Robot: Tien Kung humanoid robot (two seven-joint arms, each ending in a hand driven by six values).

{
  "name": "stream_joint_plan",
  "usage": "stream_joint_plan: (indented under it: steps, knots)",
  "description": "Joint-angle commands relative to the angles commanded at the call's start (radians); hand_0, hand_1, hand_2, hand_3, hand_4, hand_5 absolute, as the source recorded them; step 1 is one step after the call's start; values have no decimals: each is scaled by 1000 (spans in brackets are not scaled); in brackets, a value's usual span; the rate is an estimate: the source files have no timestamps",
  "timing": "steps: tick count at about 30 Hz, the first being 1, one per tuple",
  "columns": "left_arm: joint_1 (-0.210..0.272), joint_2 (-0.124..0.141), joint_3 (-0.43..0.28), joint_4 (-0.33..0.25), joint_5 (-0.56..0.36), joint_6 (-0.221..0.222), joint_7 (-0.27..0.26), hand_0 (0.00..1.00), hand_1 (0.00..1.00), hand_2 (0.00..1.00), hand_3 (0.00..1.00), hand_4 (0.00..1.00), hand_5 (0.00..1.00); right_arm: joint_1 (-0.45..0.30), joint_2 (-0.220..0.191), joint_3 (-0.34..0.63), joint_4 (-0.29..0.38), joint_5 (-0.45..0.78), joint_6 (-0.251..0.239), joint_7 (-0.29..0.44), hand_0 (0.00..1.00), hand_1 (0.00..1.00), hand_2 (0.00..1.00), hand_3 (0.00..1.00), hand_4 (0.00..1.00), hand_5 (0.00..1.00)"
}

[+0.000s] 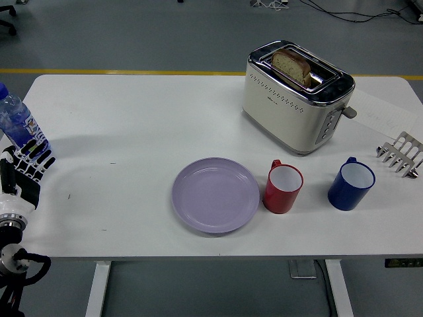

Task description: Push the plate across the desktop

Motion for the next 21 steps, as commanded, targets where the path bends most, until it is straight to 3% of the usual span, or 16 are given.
stream_joint_plan:
  steps: [21]
  knots:
    - [0,2,9,7,-8,0,-1,669,684,669,626,496,942,4,0,-7,0,4,-2,-2,531,501,599,551,253,201]
